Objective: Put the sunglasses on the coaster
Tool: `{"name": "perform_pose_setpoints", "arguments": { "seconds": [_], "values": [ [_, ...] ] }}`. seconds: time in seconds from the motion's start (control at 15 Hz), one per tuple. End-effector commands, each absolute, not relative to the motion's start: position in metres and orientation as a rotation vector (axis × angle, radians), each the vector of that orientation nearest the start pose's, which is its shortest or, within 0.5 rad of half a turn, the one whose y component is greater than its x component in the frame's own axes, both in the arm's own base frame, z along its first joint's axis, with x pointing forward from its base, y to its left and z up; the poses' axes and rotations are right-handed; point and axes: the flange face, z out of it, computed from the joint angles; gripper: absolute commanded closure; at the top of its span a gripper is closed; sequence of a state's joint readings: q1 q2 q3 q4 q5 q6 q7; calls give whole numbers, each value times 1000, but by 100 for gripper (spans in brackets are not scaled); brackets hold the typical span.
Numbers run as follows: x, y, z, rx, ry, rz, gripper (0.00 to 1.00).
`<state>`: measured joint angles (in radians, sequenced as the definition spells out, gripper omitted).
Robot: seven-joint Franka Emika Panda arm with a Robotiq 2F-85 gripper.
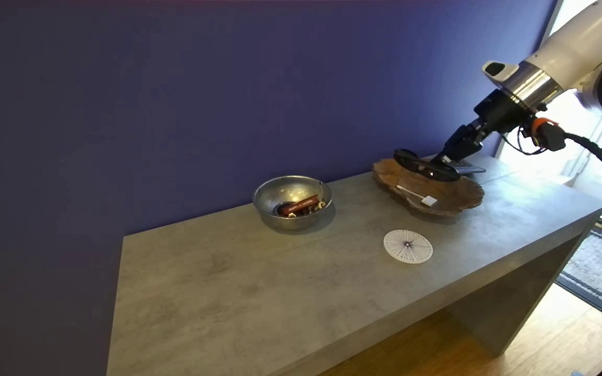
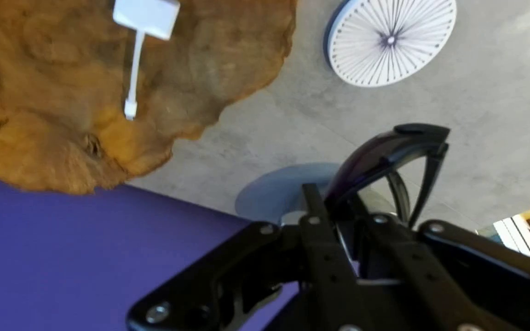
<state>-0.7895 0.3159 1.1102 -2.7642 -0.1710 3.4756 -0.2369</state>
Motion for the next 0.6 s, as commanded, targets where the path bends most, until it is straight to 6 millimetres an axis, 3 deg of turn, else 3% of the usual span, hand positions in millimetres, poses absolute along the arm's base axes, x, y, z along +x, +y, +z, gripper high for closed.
{"name": "perform_pose_setpoints", "arguments": {
  "seconds": [0.0, 0.13, 0.2, 0.27, 0.4, 0.47, 0.53],
  "values": [
    [389, 205, 289, -2581, -938, -1064, 97],
    [389, 216, 298, -2605, -974, -1100, 97],
    [377, 212, 298, -2619, -935, -1096, 97],
    [389, 215, 283, -2578, -959, -1036, 86],
    [383, 220, 291, -2589, -960, -1063, 86],
    [382, 220, 294, -2594, -957, -1077, 97],
    [383, 216, 295, -2635, -998, -1061, 97]
  ]
}}
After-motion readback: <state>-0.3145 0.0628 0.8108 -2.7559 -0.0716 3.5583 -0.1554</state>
